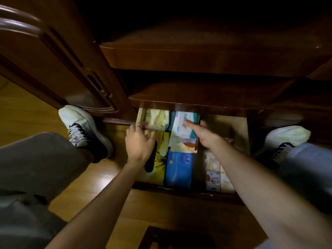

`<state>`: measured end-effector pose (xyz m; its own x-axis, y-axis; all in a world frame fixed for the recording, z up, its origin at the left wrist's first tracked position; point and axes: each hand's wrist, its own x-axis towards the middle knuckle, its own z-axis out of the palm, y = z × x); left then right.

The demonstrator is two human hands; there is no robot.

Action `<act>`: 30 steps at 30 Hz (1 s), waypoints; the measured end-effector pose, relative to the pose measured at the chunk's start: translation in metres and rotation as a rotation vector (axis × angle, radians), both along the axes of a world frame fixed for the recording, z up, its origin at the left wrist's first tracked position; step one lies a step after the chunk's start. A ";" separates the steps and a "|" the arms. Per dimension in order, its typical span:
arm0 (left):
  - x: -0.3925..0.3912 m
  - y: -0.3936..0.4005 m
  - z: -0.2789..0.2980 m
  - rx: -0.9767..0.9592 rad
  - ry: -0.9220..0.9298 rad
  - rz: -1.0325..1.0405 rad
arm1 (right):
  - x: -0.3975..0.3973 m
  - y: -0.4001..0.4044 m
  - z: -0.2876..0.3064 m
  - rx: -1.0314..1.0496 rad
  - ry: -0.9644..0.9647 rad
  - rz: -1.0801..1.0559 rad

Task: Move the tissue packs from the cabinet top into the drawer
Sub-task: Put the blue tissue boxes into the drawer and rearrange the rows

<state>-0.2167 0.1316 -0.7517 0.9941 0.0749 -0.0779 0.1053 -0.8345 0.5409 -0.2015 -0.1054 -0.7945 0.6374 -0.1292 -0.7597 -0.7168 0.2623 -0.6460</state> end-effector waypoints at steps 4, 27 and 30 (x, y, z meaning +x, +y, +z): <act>-0.004 0.027 -0.009 0.073 0.064 -0.022 | 0.022 0.013 -0.015 -0.394 -0.012 0.159; -0.013 0.036 -0.041 -0.180 0.059 -0.065 | 0.078 0.129 -0.018 -0.568 -0.008 0.328; -0.013 0.035 -0.040 -0.178 0.049 -0.057 | 0.086 0.134 -0.024 -0.469 0.036 0.238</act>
